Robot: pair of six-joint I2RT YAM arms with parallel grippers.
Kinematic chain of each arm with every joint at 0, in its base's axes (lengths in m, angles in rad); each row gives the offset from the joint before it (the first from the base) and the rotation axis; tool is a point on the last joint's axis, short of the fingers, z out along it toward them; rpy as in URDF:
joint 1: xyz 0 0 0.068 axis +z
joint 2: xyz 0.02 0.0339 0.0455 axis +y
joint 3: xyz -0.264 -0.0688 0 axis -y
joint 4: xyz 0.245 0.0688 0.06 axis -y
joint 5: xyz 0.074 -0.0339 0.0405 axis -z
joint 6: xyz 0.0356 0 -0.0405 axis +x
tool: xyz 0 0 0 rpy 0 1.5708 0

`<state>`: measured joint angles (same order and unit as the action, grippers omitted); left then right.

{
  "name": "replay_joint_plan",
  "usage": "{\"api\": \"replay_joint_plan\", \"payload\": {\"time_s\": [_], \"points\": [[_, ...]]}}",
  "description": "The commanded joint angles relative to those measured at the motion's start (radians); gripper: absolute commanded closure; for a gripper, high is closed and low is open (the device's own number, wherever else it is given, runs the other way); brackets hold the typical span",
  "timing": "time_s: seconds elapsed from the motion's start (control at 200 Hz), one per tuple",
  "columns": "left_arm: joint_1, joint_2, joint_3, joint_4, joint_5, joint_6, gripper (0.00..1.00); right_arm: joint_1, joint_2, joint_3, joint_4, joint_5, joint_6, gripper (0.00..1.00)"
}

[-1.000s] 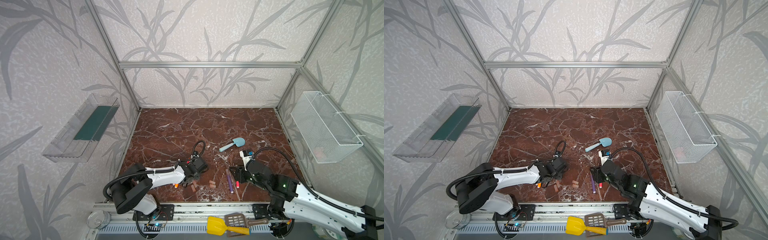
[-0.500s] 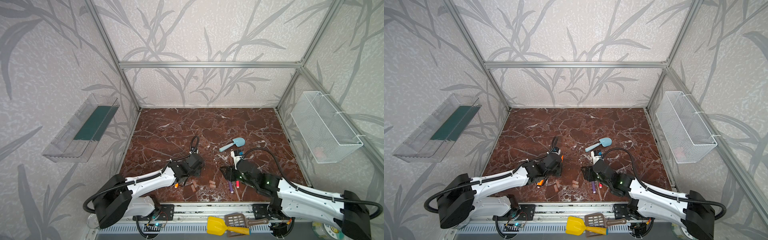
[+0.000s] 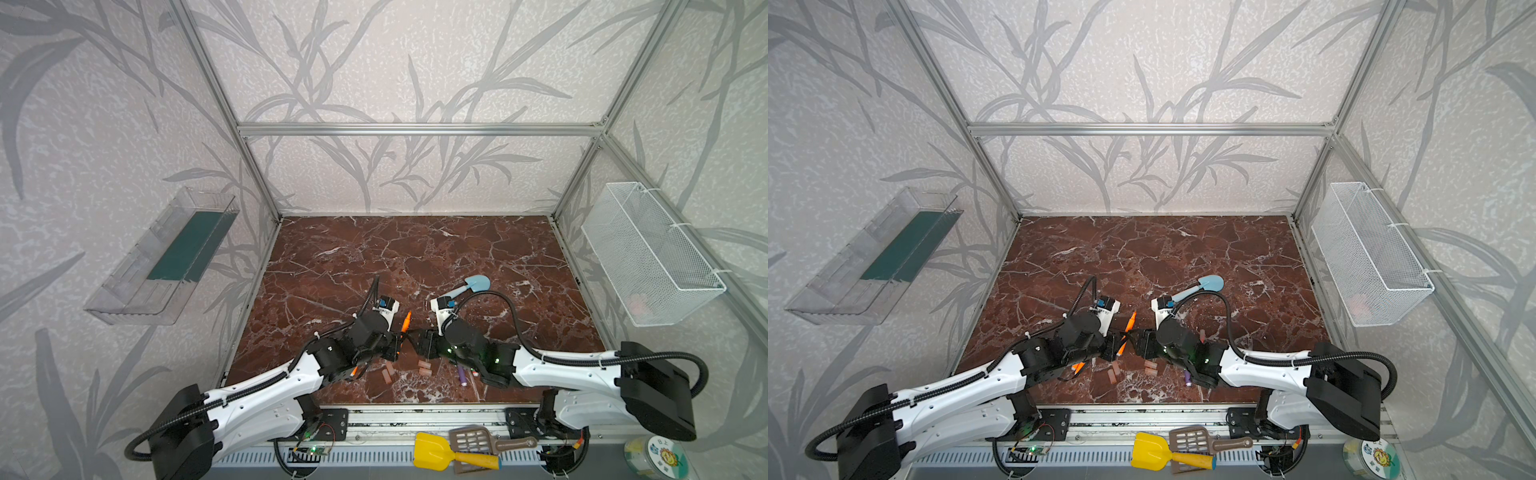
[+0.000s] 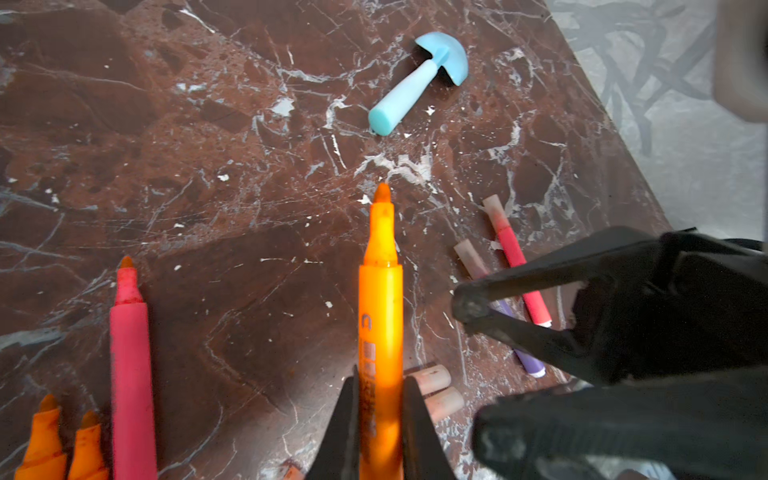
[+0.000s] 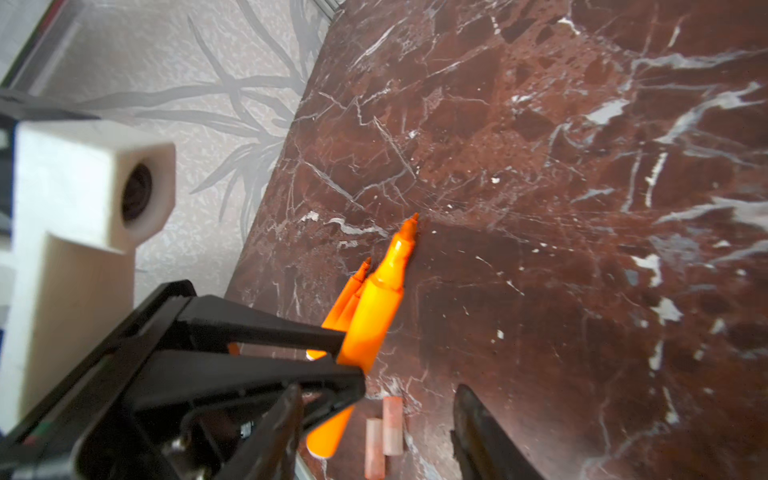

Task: Insert the pens into the pen caps
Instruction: 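Lift the orange marker upright with the left gripper while the right gripper approaches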

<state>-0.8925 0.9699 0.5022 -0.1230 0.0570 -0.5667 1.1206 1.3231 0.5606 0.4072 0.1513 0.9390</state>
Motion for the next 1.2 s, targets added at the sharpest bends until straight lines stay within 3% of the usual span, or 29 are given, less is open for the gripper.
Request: {"api": "replay_joint_plan", "payload": {"time_s": [0.0,0.44,0.655,0.75,0.915,1.065,1.195], "points": [[0.001,-0.031,-0.017,0.033,0.053,0.025,0.93,0.007,0.045,0.042,0.077,0.025,0.027,0.43],[0.001,-0.074,-0.018,0.031,0.076,0.04,0.95,0.006,0.132,0.125,0.051,0.054,0.055,0.53],[0.001,-0.077,-0.012,0.03,0.071,0.045,0.94,0.007,0.157,0.144,0.051,0.042,0.071,0.76],[0.001,-0.075,-0.011,0.028,0.066,0.05,0.9,0.007,0.154,0.142,0.053,0.045,0.075,0.86],[0.001,-0.079,-0.021,0.052,0.069,0.058,0.72,0.007,0.141,0.141,0.074,0.023,0.084,0.98],[0.001,-0.088,-0.034,0.078,0.076,0.065,0.63,0.008,0.12,0.124,0.112,0.015,0.097,1.0],[0.001,-0.099,-0.043,0.093,0.074,0.067,0.62,0.013,0.1,0.109,0.141,0.014,0.103,1.0]]}}
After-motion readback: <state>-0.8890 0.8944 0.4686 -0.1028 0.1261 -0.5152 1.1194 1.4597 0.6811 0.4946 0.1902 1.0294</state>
